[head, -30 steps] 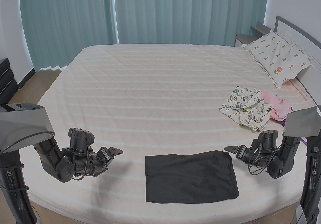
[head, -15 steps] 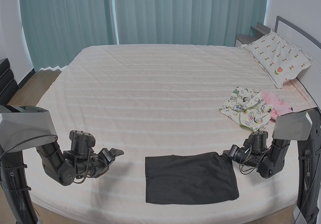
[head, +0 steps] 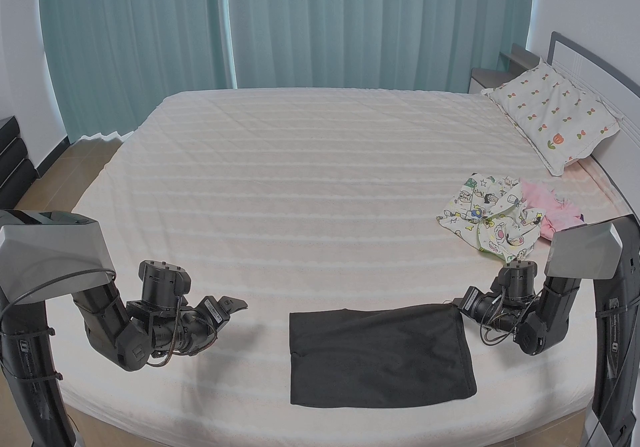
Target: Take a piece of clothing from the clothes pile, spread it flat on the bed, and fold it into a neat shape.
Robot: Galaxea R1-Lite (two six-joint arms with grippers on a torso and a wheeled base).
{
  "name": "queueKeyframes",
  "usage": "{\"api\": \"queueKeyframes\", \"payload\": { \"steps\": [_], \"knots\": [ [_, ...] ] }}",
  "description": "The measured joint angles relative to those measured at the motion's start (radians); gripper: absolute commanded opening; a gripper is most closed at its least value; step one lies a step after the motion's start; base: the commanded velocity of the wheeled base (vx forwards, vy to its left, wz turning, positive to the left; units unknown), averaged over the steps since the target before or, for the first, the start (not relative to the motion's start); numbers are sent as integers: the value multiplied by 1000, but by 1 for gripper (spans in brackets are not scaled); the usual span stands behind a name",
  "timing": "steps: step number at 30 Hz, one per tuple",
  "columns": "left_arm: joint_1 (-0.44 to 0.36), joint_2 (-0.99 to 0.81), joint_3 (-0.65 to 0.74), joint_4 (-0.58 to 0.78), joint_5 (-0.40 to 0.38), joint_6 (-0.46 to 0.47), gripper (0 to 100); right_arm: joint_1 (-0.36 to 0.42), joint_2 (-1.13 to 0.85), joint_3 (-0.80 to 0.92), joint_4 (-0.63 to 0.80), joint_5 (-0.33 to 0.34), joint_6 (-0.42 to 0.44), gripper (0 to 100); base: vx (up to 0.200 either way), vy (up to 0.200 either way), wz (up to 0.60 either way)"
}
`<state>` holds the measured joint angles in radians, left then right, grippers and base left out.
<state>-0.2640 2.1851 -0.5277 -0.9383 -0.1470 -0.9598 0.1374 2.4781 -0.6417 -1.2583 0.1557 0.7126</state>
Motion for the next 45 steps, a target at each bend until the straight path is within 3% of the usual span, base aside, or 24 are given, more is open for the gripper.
{"api": "queueKeyframes", "payload": {
  "steps": [13, 21, 31, 38, 42, 45],
  "knots": [
    [-9, 0, 4, 0, 4, 1, 100, -21, -14, 43, -6, -12, 0, 100, 0, 0, 0],
    [-93, 0, 13, 0, 60, 0, 100, -17, -27, 105, -89, -12, -2, 100, 0, -125, 0],
    [-173, 0, 39, -1, 87, -1, 100, -11, -26, 124, -94, -12, -2, 100, 0, -200, 0],
    [-204, 3, 48, -3, 121, 1, 100, -11, -25, 125, -94, -12, -2, 100, 0, 0, 0],
    [-208, 16, 44, -13, 140, 26, 100, -11, -25, 125, -94, -12, -2, 100, 0, 0, 0],
    [-206, 28, 45, -30, 143, 103, 100, -9, -25, 124, -94, -12, -2, 100, 0, 0, 0]
  ]
}}
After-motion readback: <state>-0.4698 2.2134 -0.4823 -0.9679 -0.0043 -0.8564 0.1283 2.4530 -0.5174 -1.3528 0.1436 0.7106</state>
